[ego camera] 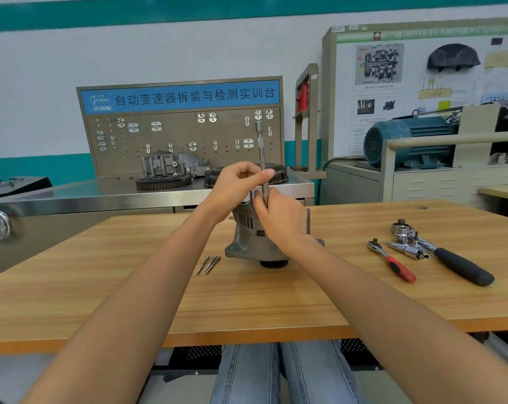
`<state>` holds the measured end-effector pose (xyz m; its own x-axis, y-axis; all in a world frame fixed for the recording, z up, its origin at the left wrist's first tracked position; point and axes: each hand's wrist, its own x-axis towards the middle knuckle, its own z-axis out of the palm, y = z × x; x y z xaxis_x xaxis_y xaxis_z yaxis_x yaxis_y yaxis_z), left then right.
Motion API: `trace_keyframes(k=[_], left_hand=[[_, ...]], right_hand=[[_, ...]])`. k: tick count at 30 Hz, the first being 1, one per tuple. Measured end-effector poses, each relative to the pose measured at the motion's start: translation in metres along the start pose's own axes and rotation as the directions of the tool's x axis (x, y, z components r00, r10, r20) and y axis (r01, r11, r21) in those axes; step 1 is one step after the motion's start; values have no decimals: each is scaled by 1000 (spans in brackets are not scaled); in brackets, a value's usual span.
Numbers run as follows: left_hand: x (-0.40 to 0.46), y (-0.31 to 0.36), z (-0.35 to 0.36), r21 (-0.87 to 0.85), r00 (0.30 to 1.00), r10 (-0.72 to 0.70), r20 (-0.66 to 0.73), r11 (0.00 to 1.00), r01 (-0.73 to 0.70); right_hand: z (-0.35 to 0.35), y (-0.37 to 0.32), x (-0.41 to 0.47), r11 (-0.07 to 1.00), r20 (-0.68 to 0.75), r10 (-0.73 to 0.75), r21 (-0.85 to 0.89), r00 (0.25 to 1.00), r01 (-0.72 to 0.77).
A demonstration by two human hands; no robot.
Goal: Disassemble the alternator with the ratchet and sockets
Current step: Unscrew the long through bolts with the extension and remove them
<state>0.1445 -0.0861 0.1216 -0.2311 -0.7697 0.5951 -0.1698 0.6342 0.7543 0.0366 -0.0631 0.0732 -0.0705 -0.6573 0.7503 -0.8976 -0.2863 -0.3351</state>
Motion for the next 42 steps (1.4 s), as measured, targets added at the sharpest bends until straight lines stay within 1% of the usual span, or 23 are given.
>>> trace_keyframes(k=[9, 12, 17, 19, 22, 25, 29, 34, 38, 42], left_hand=[[-3, 6, -1, 35, 995, -20, 99, 999, 17], [-4, 6, -3, 11, 994, -21, 104, 1000, 20], [-3, 3, -1, 55, 997, -2, 76, 998, -2], [-3, 2, 1, 34, 999, 9, 47, 999, -11], [-1, 0, 2, 19, 1000, 18, 13, 1000, -19], [2, -1, 3, 30, 1000, 10, -1, 999, -10], [2, -2, 4, 54, 1000, 13, 9, 998, -13], [0, 2, 0, 19, 995, -4, 98, 1000, 2], [-1, 3, -2, 8, 992, -13, 123, 1000, 12], [-2, 3, -2, 10, 993, -22, 117, 1000, 21]], right_hand=[[1, 0, 1, 1000, -12, -5, 1, 1000, 5], [2, 0, 1, 1000, -5, -9, -8, 1000, 9], [2, 1, 1, 1000, -9, 5, 6, 1000, -5], [2, 3, 1, 999, 3, 16, 49, 1000, -16], [2, 7, 3, 983, -18, 45, 177, 999, -42], [4, 12, 1, 976, -42, 30, 218, 999, -20], [5, 15, 0, 979, -30, -26, 199, 999, 32], [6, 16, 0, 986, -47, -98, 133, 994, 104], [6, 16, -1, 985, -38, -114, 127, 993, 118], [3, 11, -2, 994, -24, -99, 41, 995, 100]])
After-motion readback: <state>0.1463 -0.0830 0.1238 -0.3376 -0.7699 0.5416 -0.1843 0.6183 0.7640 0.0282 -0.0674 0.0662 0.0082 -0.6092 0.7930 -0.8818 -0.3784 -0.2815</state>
